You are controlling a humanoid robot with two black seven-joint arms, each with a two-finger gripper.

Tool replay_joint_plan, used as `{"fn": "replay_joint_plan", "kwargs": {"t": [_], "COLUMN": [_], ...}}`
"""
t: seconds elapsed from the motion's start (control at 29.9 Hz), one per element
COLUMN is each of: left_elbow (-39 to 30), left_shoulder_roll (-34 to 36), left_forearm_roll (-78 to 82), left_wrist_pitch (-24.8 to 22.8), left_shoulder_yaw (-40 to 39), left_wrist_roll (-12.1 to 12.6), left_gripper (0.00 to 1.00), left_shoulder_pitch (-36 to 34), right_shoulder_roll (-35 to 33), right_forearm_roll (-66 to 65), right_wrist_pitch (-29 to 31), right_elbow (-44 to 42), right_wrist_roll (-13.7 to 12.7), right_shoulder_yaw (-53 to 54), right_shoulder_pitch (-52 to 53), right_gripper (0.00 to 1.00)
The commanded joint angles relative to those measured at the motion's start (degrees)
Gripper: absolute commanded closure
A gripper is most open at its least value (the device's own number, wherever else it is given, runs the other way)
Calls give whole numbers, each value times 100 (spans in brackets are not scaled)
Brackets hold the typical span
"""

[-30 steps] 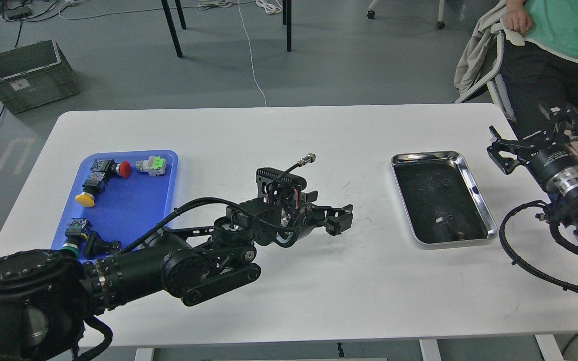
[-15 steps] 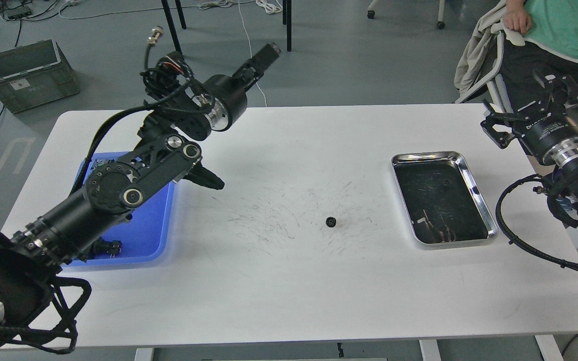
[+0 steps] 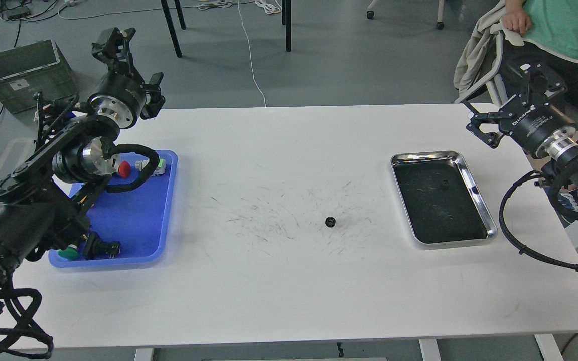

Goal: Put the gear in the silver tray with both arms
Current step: 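Swing the right gripper toward the gear on the table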

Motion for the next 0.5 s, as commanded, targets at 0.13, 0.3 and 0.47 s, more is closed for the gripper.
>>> {"fn": "replay_joint_plan", "kwargs": {"t": [0.13,0.3,0.47], "left_elbow": [803,803,751], "left_shoulder_roll": [-136,-127,-136], "left_forearm_roll": [-295,-295,-295], "left_wrist_pitch": [-868,-850,-815], "left_shoulder_yaw": [-9,-18,-9], "left_wrist_roll": [-369,-448,-501], "left_gripper": [2,2,2], "left_shoulder_pitch": [33,16,7], "right_shoulder_roll": [-544,-1177,-1582], "right_forearm_roll": [-1707,-3439,-4758], "right_wrist_pitch": [0,0,0], "right_elbow": [607,1363,2004], "right_wrist_roll": [-74,-223,-232], "right_shoulder_yaw": [-478,-1314,-1736], "right_shoulder_pitch": [417,1032,1516], "right_gripper": [1,1,1]}}
